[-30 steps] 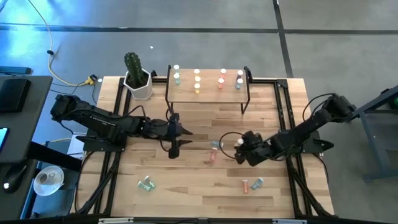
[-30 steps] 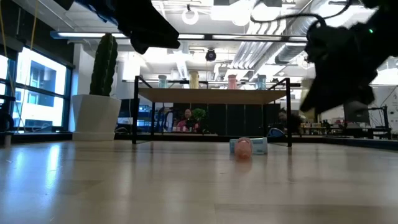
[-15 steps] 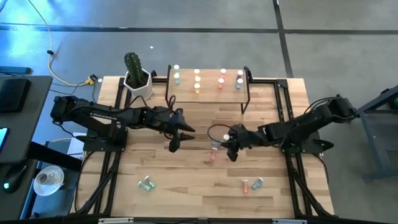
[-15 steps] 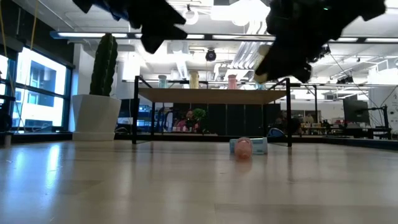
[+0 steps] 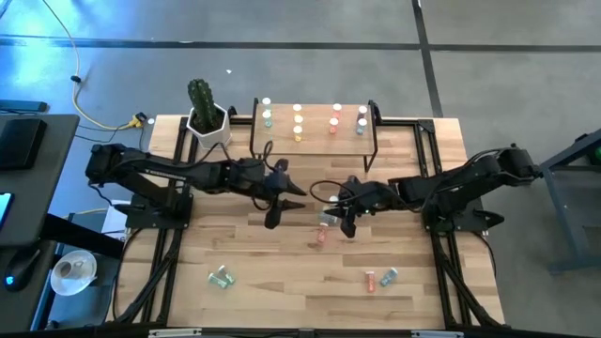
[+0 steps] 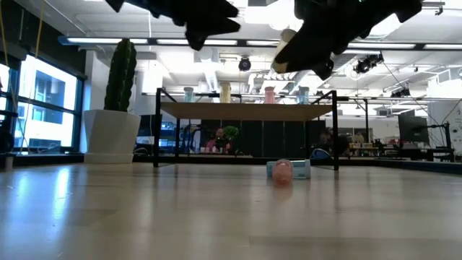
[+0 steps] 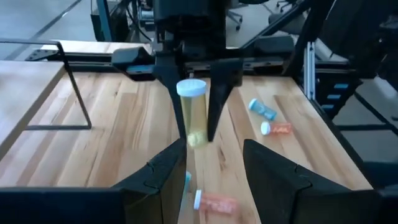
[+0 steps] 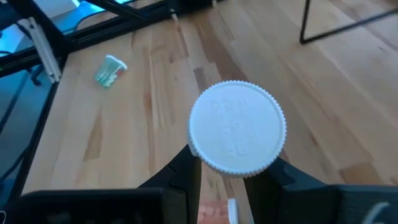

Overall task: Pick and place medicine bottles onto shelf by color
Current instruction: Put the yellow pill bottle on the shelf aligned with the other yellow pill bottle

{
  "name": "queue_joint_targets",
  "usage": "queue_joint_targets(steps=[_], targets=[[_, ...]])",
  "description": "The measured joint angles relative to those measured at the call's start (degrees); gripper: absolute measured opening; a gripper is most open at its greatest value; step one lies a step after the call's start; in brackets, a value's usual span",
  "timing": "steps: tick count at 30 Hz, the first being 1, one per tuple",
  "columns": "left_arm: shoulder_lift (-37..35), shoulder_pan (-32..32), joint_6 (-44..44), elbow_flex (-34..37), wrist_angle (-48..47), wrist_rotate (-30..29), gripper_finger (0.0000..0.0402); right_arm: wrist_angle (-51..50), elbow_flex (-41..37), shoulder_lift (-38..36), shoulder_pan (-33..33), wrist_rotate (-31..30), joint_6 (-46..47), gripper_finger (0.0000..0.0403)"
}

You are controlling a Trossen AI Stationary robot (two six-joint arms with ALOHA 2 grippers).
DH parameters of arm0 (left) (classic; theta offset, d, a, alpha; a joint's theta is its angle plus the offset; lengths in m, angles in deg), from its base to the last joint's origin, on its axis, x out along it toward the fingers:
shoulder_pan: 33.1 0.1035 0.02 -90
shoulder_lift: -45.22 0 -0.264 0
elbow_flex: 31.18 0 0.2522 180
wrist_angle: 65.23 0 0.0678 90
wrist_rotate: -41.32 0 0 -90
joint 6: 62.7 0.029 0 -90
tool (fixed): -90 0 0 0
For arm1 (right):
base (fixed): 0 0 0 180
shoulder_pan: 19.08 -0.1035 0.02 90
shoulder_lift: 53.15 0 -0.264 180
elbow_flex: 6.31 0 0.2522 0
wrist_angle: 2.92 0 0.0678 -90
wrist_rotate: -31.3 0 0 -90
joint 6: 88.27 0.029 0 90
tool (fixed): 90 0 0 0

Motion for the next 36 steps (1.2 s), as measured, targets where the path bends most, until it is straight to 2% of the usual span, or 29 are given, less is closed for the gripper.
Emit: queue_joint_targets(steps=[6,16,22,36], targets=[[4.97,0.0,-0.44,-2.73,2.25,-0.32,0.0154,1.79,-0.01,1.14,0.37,1.69,-2.35,0.0083],[11.15,-0.29,-0.67,-6.95,2.51,-0.67,0.0192,3.68,-0.04,5.36,0.36,3.33,-2.73,0.0083],[11.77,-0.31,-3.37,-6.82,1.92,-0.63,0.0195,4.96,-0.04,5.84,0.36,3.18,-2.75,0.0083],[11.78,-0.35,-3.51,-6.78,3.68,-0.61,0.0191,12.49,-0.04,5.81,0.36,3.12,-4.36,0.0083]])
